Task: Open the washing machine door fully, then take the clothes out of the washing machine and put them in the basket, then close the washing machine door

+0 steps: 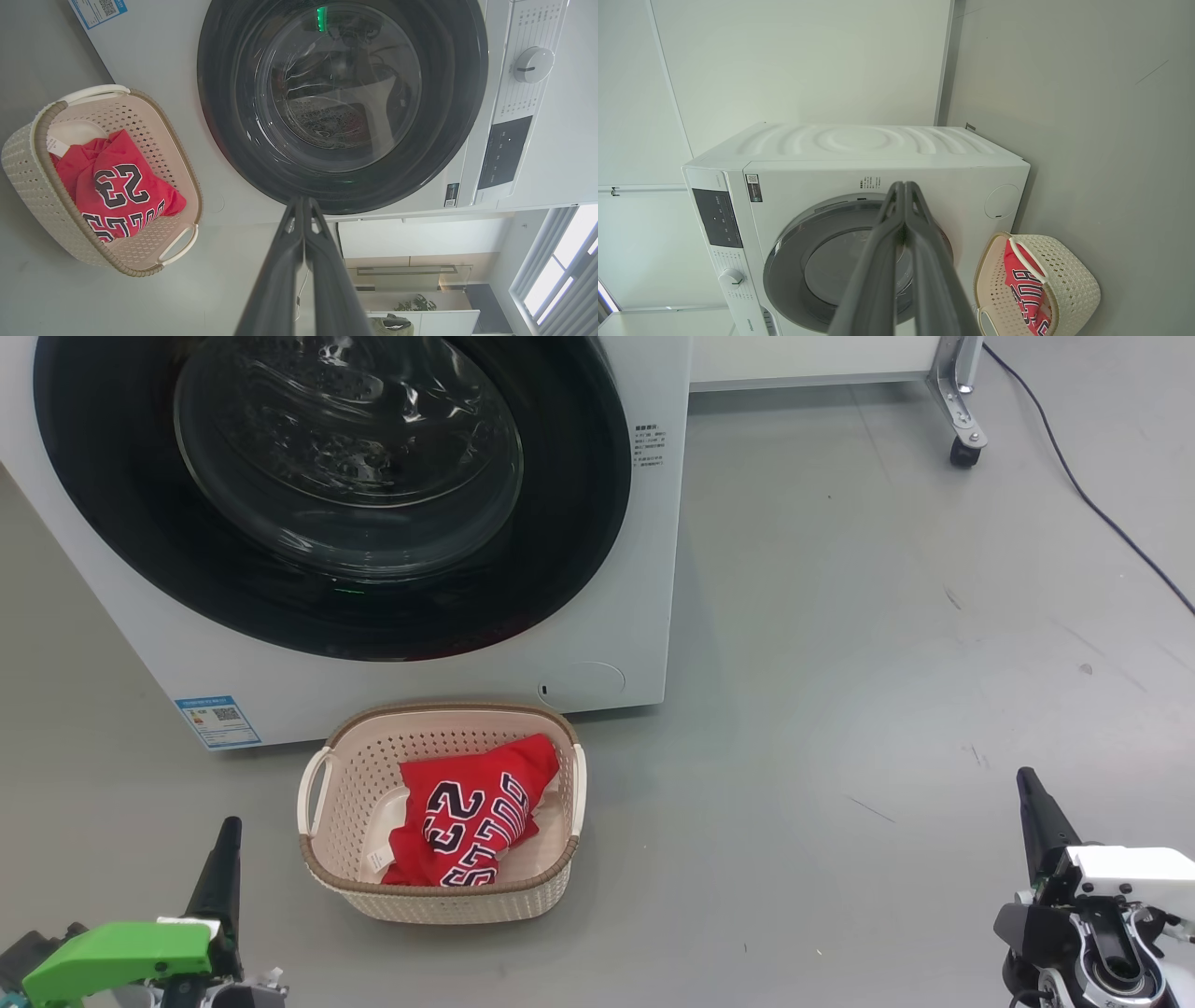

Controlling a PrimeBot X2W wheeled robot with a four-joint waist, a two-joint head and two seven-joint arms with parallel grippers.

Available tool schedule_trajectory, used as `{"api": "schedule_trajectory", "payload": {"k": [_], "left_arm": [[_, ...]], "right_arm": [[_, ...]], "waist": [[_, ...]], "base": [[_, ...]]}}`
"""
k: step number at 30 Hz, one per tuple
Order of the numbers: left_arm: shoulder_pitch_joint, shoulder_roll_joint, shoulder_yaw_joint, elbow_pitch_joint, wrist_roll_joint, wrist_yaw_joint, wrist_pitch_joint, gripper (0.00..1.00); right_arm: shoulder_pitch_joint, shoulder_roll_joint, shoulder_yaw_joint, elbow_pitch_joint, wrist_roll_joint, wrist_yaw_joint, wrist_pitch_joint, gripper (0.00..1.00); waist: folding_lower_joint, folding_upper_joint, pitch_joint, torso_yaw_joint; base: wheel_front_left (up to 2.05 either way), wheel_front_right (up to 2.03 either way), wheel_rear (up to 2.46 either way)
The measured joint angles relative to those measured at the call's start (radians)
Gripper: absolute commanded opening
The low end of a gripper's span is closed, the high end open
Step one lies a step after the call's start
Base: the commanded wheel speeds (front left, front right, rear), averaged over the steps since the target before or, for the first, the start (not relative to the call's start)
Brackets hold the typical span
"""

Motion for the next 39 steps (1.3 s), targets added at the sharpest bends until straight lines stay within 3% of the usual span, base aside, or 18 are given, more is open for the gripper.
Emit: {"api": "schedule_trajectory", "payload": {"k": [39], "left_arm": [[-0.004, 0.0, 0.003, 0.014, 0.0, 0.0, 0.007, 0.0]], "right_arm": [[-0.009, 0.0, -0.004, 0.012, 0.0, 0.002, 0.004, 0.0]], "waist": [[0.0, 0.0, -0.001, 0.0]], "base": [[0.0, 0.0, 0.0]]}}
